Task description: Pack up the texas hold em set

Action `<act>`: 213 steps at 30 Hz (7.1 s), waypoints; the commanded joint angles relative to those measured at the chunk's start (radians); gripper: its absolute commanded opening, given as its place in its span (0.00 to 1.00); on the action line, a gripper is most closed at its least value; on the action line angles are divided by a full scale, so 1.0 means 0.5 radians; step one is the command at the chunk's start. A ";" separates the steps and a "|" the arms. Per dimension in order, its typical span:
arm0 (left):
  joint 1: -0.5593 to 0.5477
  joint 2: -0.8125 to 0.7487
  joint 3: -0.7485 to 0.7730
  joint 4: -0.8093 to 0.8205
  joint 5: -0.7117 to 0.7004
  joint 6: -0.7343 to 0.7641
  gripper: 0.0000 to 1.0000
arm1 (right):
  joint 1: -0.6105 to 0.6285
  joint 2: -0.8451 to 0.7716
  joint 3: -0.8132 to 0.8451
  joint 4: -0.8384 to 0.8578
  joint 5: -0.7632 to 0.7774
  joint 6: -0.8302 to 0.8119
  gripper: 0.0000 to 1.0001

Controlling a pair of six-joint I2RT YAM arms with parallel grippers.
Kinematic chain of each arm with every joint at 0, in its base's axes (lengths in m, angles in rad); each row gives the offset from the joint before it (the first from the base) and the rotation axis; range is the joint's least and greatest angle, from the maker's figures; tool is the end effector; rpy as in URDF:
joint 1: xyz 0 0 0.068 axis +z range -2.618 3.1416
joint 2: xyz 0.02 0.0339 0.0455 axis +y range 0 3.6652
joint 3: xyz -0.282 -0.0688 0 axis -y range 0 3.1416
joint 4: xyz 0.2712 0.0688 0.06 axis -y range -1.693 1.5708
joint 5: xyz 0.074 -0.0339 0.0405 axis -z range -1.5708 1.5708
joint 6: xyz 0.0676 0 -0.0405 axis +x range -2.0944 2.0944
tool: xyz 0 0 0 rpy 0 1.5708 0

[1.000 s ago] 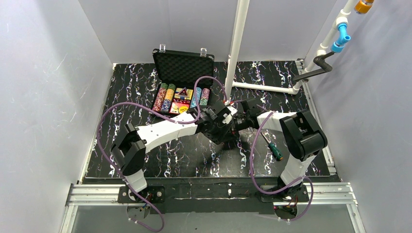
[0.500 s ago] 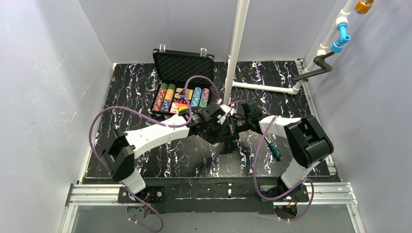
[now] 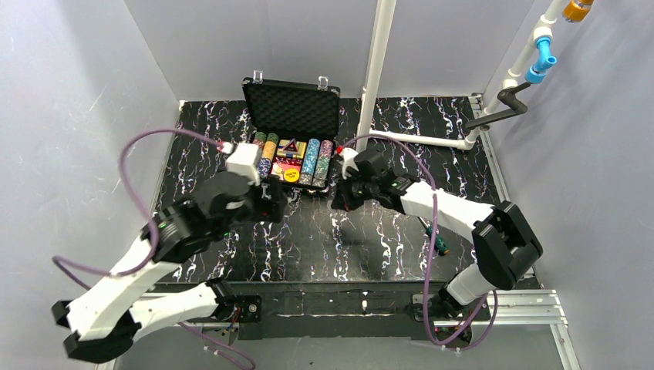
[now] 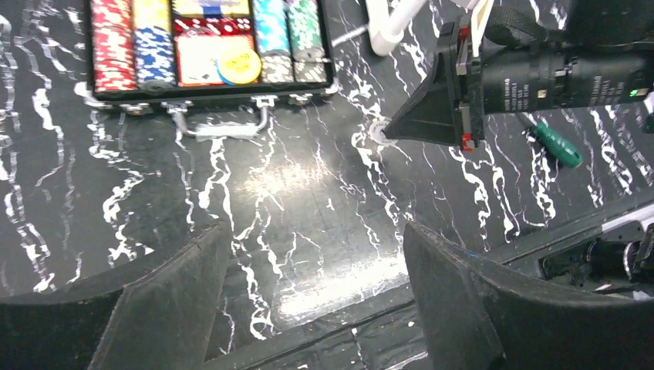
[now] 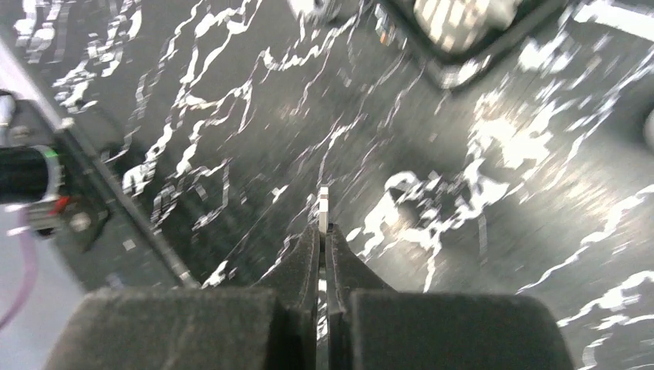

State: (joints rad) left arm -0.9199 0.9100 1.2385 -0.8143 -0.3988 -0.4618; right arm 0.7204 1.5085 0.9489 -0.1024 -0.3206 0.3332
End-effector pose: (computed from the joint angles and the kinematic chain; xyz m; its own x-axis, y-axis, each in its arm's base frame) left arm 0.1450 -0.1470 0.4168 -0.4872 -0.0380 -0.8725 0.3440 0.9099 -0.2317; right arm 0.2663 0.2621 0.2169 -0.7024 -0.2036 -0.6820 -0.6171 0.6517 0.4410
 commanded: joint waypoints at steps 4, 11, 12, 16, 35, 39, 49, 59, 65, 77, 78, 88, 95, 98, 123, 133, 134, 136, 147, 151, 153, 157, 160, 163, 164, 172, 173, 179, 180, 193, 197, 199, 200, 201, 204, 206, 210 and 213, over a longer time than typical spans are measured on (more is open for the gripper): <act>0.002 -0.437 -0.059 -0.283 -0.211 -0.066 0.83 | 0.260 0.284 0.493 -0.153 0.795 -1.074 0.01; 0.002 -0.517 -0.044 -0.427 -0.205 -0.099 0.83 | 0.338 0.619 0.902 -0.324 0.851 -1.491 0.01; 0.002 -0.525 -0.048 -0.435 -0.198 -0.104 0.83 | 0.350 0.651 0.933 -0.339 0.852 -1.541 0.01; 0.002 -0.561 -0.084 -0.433 -0.190 -0.123 0.83 | 0.367 0.751 1.019 -0.385 0.861 -1.625 0.01; 0.001 -0.509 -0.055 -0.391 -0.172 -0.111 0.84 | 0.368 0.898 1.148 -0.433 0.948 -1.807 0.01; 0.002 -0.509 -0.055 -0.387 -0.174 -0.112 0.84 | 0.368 0.935 1.225 -0.469 0.943 -1.829 0.01; 0.002 -0.507 -0.053 -0.402 -0.179 -0.101 0.84 | 0.364 1.021 1.336 -0.504 0.978 -1.895 0.01; 0.002 -0.503 -0.066 -0.393 -0.167 -0.110 0.84 | 0.357 1.041 1.322 -0.584 0.869 -1.961 0.01; 0.002 -0.501 -0.065 -0.392 -0.156 -0.116 0.84 | 0.351 1.072 1.346 -0.649 0.821 -1.952 0.22; 0.002 -0.483 -0.069 -0.383 -0.164 -0.136 0.85 | 0.281 0.908 1.371 -0.524 0.983 -1.298 0.48; 0.002 -0.481 -0.080 -0.372 -0.169 -0.142 0.85 | 0.275 0.871 1.352 -0.489 1.024 -1.192 0.49; 0.002 -0.253 -0.073 -0.337 -0.151 -0.262 0.93 | 0.271 0.866 1.446 -0.495 1.413 -0.546 0.57; 0.010 -0.161 -0.067 -0.372 -0.154 -0.398 0.98 | 0.271 0.973 1.445 -0.498 1.368 -0.605 0.42; 0.022 -0.122 -0.050 -0.380 -0.110 -0.439 0.98 | 0.271 1.030 1.388 -0.405 1.341 -0.656 0.39; 0.721 0.256 0.296 -0.281 0.537 -0.255 0.98 | 0.272 0.491 1.236 -0.654 0.985 -0.556 0.46; 1.270 0.664 0.236 0.513 1.415 -0.722 0.96 | 0.267 -0.541 0.199 -0.569 0.807 -0.144 0.49; 1.310 0.709 0.200 0.675 1.515 -0.840 0.95 | 0.261 -0.637 0.077 -0.563 0.827 -0.112 0.50; 1.372 0.871 0.140 1.129 1.600 -1.089 0.92 | 0.222 -0.902 -0.121 -0.565 0.895 -0.043 0.51; 1.420 2.185 0.742 2.642 0.957 -1.977 0.60 | -0.132 -1.471 -0.447 -0.711 0.768 0.107 0.53; 1.421 2.221 0.776 2.573 0.950 -1.979 0.51 | -0.144 -1.497 -0.443 -0.729 0.766 0.107 0.52; 1.420 2.211 0.745 2.569 0.935 -1.990 0.43 | -0.146 -1.505 -0.444 -0.726 0.763 0.107 0.52; 1.425 2.175 0.725 2.549 0.932 -1.928 0.27 | -0.147 -1.491 -0.422 -0.742 0.742 0.107 0.51; 1.428 2.100 0.659 2.592 0.943 -1.877 0.15 | -0.147 -1.489 -0.404 -0.758 0.719 0.107 0.50; 1.429 1.965 0.550 2.570 0.940 -1.775 0.08 | -0.146 -1.487 -0.404 -0.758 0.708 0.121 0.50; 1.428 1.909 0.492 2.555 0.942 -1.741 0.07 | -0.146 -1.486 -0.406 -0.752 0.697 0.124 0.50; 1.429 1.382 -0.031 2.350 1.041 -1.640 0.09 | -0.148 -1.368 -0.390 -0.695 0.530 0.153 0.45; 1.429 1.307 -0.105 2.302 1.052 -1.641 0.13 | -0.146 -1.347 -0.386 -0.693 0.507 0.158 0.45; 1.422 0.815 -0.482 1.833 1.157 -1.573 0.47 | -0.144 -1.251 -0.414 -0.603 0.386 0.213 0.44; 1.415 0.722 -0.522 1.732 1.176 -1.553 0.54 | -0.145 -1.229 -0.422 -0.579 0.363 0.223 0.44; 1.358 -0.350 -0.916 0.440 1.352 -0.673 0.71 | -0.063 -0.774 -0.410 -0.397 0.163 0.269 0.46; 1.357 -0.036 -0.617 0.276 1.457 -0.318 0.71 | 0.019 -0.584 -0.355 -0.302 0.097 0.329 0.46; 1.360 0.179 -0.460 0.339 1.625 -0.246 0.71 | 0.033 -0.508 -0.353 -0.188 0.014 0.419 0.46; 1.365 0.302 -0.394 0.386 1.732 -0.223 0.71 | 0.037 -0.476 -0.370 -0.103 -0.012 0.512 0.46; 1.367 0.415 -0.324 0.437 1.808 -0.216 0.70 | 0.039 -0.449 -0.395 -0.005 -0.013 0.562 0.46; 1.404 0.738 -0.130 0.536 1.884 -0.247 0.64 | 0.043 -0.362 -0.507 0.322 0.022 0.871 0.50; 1.441 0.971 -0.042 0.645 1.928 -0.271 0.62 | 0.058 -0.297 -0.546 0.492 0.066 0.973 0.58; 1.548 1.365 0.179 0.663 1.973 -0.276 0.48 | 0.072 -0.166 -0.477 0.575 0.179 1.057 0.62; 1.563 1.562 0.309 0.626 1.878 -0.173 0.40 | 0.078 -0.084 -0.400 0.593 0.288 1.121 0.66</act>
State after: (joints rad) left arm -0.1619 1.6260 1.3075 -0.4835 0.5327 -0.6109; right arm 0.7498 1.4296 0.6907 0.0849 -0.2546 0.8078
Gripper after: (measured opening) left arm 0.435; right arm 0.637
